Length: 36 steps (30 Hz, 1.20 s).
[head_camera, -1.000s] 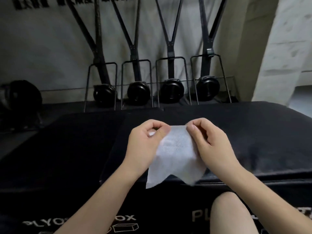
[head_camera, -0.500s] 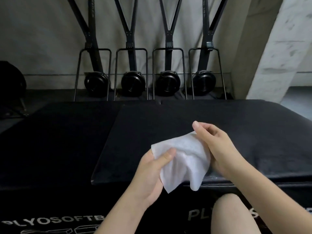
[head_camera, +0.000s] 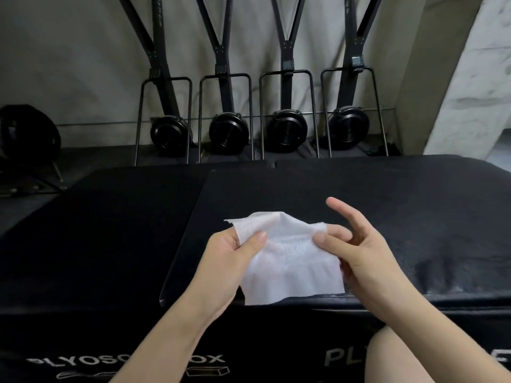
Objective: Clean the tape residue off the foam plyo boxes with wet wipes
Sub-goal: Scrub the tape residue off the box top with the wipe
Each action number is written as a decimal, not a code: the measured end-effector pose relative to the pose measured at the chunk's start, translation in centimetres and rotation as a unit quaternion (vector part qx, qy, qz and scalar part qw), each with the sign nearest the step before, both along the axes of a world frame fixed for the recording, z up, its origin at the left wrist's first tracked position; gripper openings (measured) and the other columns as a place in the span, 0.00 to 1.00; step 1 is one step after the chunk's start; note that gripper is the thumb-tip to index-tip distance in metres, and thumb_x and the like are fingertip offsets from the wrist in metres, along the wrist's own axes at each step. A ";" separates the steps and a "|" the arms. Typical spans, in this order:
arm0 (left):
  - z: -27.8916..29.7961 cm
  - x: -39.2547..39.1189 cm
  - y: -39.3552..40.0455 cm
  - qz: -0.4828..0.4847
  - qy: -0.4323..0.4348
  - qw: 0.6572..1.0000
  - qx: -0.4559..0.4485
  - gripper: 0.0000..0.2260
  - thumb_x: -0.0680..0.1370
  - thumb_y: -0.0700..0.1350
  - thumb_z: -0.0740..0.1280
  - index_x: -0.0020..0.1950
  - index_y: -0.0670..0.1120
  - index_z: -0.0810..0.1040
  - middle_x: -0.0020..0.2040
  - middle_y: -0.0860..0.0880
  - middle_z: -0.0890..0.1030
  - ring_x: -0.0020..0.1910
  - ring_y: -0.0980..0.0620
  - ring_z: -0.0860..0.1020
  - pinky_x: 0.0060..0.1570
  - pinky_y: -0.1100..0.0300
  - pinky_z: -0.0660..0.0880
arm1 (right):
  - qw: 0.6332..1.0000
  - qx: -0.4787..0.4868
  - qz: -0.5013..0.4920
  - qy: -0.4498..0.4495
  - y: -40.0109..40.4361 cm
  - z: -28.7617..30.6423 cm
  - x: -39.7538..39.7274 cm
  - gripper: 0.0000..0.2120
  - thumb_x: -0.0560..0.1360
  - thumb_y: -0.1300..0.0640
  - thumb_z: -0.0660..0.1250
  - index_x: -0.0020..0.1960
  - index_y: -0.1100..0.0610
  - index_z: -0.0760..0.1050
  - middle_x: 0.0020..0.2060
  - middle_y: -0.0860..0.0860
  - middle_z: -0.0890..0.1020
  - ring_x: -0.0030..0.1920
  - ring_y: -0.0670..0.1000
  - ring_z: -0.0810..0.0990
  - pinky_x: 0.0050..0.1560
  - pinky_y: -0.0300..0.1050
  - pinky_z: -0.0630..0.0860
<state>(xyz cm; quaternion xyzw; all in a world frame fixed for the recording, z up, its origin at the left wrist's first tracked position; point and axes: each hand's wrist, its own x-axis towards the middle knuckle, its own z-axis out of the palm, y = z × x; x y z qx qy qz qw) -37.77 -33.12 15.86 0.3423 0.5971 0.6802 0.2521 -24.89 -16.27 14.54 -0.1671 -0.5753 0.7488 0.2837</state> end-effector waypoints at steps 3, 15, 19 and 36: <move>1.0 -0.1 -0.5 -0.032 0.066 0.997 -0.007 0.13 0.82 0.35 0.62 0.58 0.44 0.85 0.56 0.46 0.85 0.61 0.48 0.80 0.62 0.49 0.75 | 0.999 0.020 -0.009 0.036 -0.3 0.5 0.1 0.27 0.75 0.67 0.71 0.68 0.45 0.75 0.44 0.52 0.85 0.40 0.55 0.76 0.34 0.45 0.75; 1.5 0.4 -1.2 -0.043 0.199 0.977 -0.060 0.26 0.73 0.21 0.58 0.42 0.46 0.88 0.55 0.54 0.84 0.57 0.53 0.81 0.49 0.61 0.80 | 0.997 -0.048 0.027 0.050 0.6 0.7 0.6 0.22 0.76 0.70 0.66 0.65 0.52 0.78 0.38 0.48 0.79 0.33 0.47 0.77 0.31 0.41 0.76; 1.3 -1.0 -2.4 -0.177 0.018 0.983 -0.049 0.15 0.71 0.34 0.63 0.55 0.35 0.83 0.59 0.32 0.79 0.61 0.33 0.77 0.60 0.41 0.75 | 0.996 -0.045 0.058 0.047 1.0 1.6 0.5 0.18 0.77 0.67 0.66 0.62 0.52 0.81 0.40 0.50 0.78 0.35 0.49 0.74 0.34 0.44 0.73; -0.9 0.9 -0.9 -0.070 -0.093 0.989 -0.090 0.12 0.79 0.43 0.69 0.58 0.37 0.80 0.55 0.36 0.83 0.57 0.38 0.82 0.63 0.38 0.74 | 0.907 -0.254 0.318 -0.112 -1.9 -1.4 -0.5 0.43 0.77 0.28 0.56 0.68 0.66 0.76 0.62 0.67 0.79 0.61 0.65 0.80 0.65 0.60 0.76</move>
